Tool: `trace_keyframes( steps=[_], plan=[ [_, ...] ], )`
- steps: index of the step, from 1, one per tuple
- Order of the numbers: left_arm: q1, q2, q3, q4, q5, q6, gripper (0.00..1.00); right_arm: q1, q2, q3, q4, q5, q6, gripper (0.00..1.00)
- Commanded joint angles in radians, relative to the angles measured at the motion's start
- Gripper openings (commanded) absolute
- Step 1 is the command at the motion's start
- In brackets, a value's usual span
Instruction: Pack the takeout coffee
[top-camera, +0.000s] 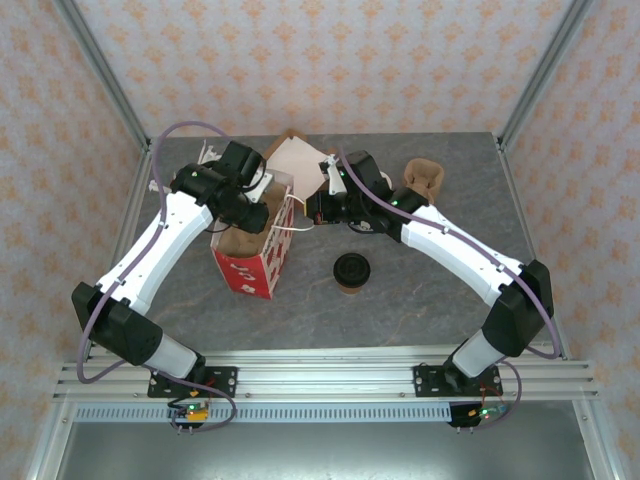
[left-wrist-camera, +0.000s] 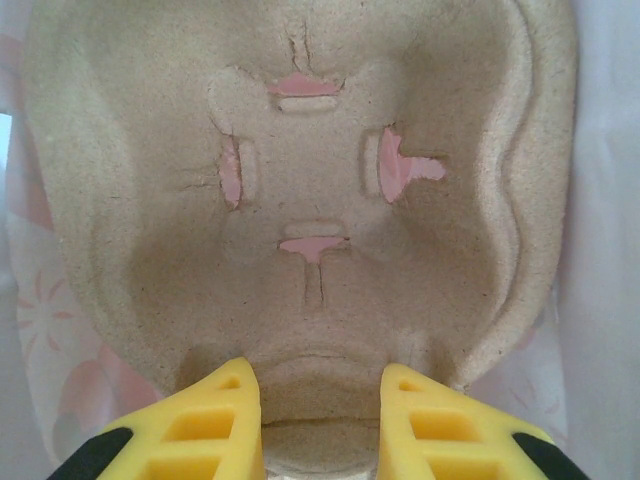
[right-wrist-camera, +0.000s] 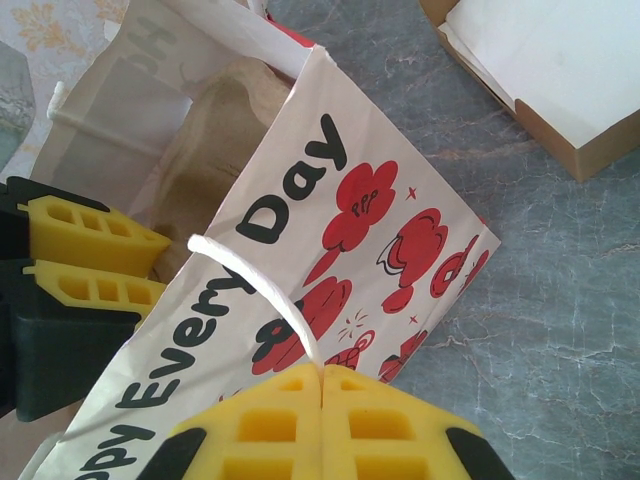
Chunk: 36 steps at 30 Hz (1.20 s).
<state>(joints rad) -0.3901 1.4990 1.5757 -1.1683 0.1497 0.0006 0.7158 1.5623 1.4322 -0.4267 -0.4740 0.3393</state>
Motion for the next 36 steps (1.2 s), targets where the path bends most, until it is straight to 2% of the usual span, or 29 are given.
trace_keyframes(
  steps=[1,19,27,36],
  plan=[
    [0.008,-0.019,0.019,-0.048,-0.011,-0.001,0.25,0.005,0.001,0.023,0.014,0.026,-0.004,0.01],
    [0.008,0.087,-0.036,0.001,-0.04,-0.03,0.26,0.007,0.003,0.02,0.017,0.031,-0.01,0.1],
    [0.009,0.107,-0.109,0.092,-0.03,-0.071,0.28,0.007,-0.026,0.013,0.007,0.071,-0.026,0.36],
    [0.008,0.15,-0.137,0.128,-0.028,-0.091,0.3,0.007,-0.077,-0.013,-0.007,0.145,-0.06,0.53]
  ],
)
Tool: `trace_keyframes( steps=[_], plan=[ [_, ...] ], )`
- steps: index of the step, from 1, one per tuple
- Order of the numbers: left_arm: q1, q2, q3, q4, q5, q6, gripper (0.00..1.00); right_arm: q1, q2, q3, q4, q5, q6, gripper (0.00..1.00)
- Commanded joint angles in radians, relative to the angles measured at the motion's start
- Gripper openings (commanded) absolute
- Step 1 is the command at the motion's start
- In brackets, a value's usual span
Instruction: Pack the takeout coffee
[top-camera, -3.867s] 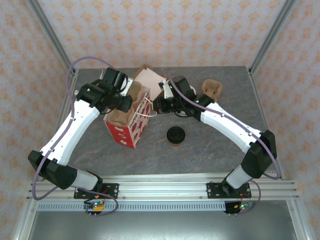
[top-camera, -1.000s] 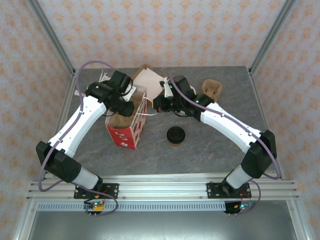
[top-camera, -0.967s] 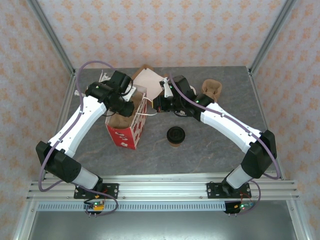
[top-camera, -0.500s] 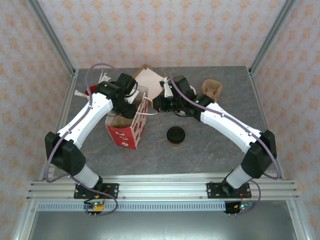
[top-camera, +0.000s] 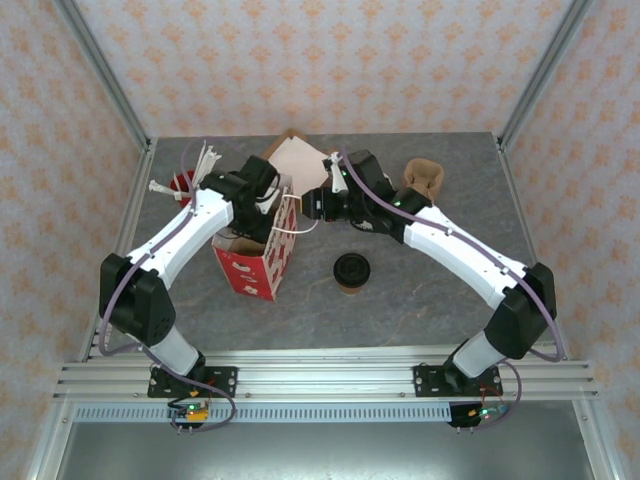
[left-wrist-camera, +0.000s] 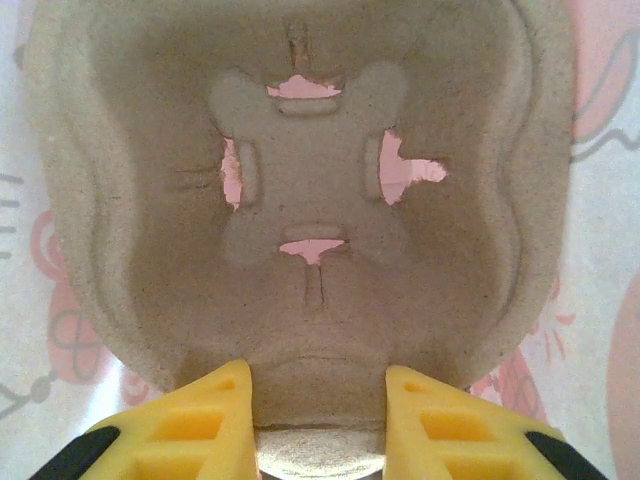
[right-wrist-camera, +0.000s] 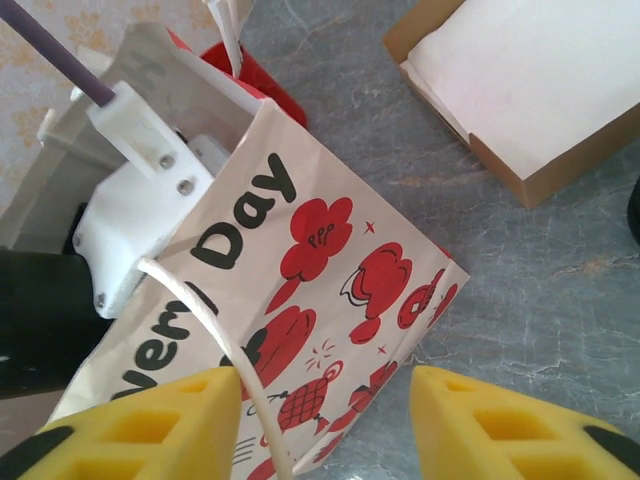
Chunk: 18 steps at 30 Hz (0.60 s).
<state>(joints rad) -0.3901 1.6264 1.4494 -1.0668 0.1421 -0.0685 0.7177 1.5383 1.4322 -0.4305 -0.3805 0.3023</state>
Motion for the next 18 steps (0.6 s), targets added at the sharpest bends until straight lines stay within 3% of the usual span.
trace_keyframes(
  steps=[1,18],
  plan=[
    [0.008,0.031,-0.013,0.028,-0.025,-0.025,0.29,0.005,-0.059,-0.017,-0.004,0.057,-0.024,0.55],
    [0.008,0.13,-0.091,0.139,-0.046,-0.067,0.31,0.005,-0.119,-0.064,-0.016,0.126,-0.055,0.64]
  ],
)
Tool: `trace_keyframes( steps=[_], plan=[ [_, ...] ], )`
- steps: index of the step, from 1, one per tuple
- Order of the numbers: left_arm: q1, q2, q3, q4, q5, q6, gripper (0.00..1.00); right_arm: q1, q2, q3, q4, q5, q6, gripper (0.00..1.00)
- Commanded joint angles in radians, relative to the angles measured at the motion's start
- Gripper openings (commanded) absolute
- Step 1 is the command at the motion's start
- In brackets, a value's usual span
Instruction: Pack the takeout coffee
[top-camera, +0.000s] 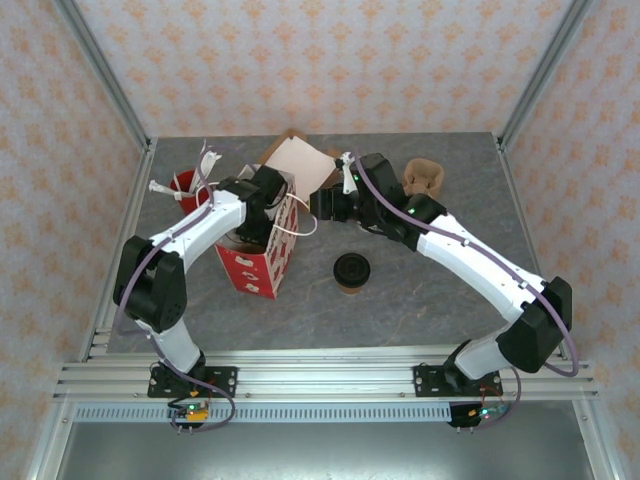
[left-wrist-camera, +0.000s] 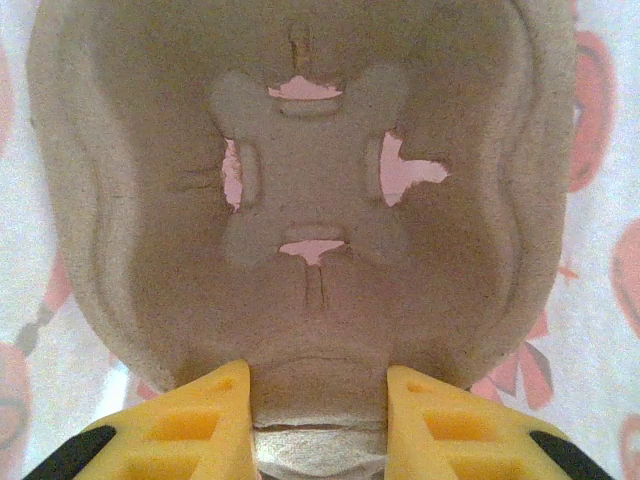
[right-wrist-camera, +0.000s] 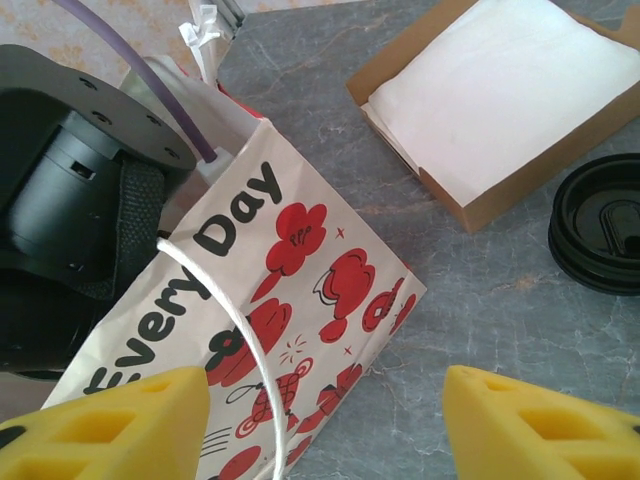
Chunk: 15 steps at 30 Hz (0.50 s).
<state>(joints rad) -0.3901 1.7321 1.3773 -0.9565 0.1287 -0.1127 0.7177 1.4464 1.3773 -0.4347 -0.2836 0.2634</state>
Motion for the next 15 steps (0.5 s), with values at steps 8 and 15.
trace_keyframes(
  steps=[8,15],
  plan=[
    [0.01,0.048,-0.048,0.089,-0.018,-0.043,0.34,0.005,-0.021,-0.007,-0.019,0.027,-0.013,0.65],
    [0.01,0.073,-0.075,0.13,-0.02,-0.068,0.37,0.005,-0.015,-0.004,-0.024,0.026,-0.007,0.66]
  ],
)
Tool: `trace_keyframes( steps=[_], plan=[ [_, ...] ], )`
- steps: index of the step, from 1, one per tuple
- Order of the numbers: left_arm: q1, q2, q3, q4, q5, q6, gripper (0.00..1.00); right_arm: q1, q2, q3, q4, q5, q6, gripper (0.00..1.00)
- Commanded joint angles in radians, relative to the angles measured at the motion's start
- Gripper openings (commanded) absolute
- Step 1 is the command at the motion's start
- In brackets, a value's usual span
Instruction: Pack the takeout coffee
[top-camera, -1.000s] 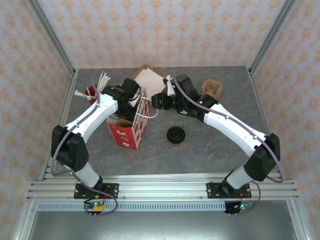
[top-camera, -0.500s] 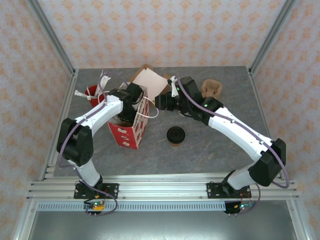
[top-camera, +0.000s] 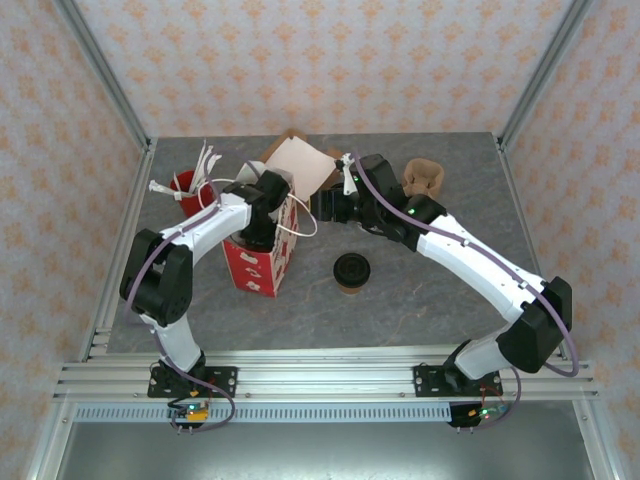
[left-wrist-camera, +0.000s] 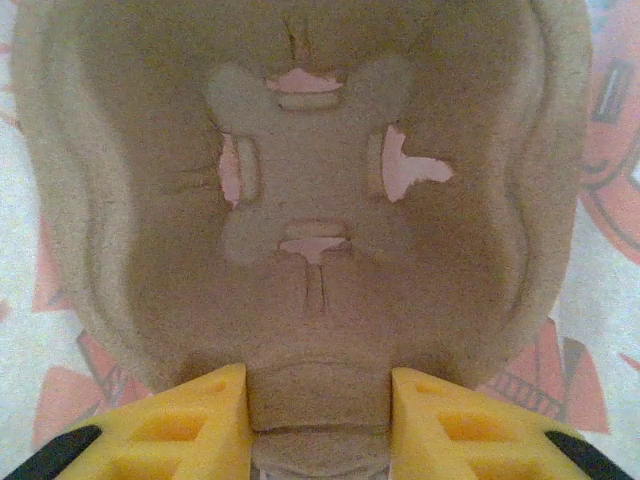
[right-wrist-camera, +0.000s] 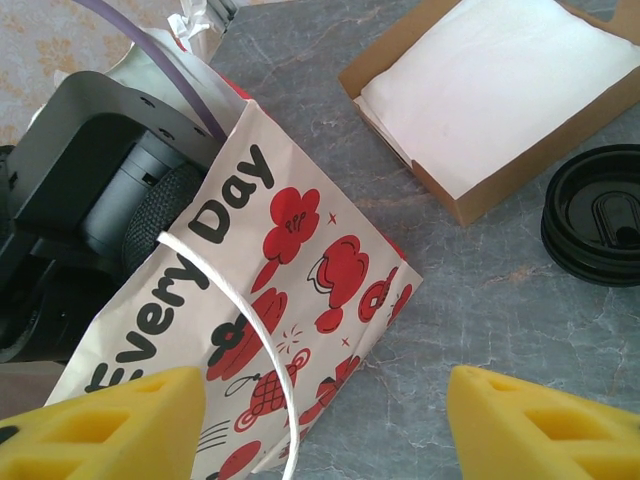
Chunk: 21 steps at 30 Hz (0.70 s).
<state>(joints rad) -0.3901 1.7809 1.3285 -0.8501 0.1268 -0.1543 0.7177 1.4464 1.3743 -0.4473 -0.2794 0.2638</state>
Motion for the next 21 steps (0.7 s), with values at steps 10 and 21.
trace_keyframes(
  steps=[10,21],
  plan=[
    [0.016,-0.01,-0.017,0.006,-0.024,-0.045,0.37,0.005,0.006,0.014,-0.019,0.012,-0.006,0.66],
    [0.032,-0.098,0.0,-0.004,-0.01,-0.071,0.39,0.005,0.018,0.009,-0.015,0.003,0.004,0.67]
  ],
)
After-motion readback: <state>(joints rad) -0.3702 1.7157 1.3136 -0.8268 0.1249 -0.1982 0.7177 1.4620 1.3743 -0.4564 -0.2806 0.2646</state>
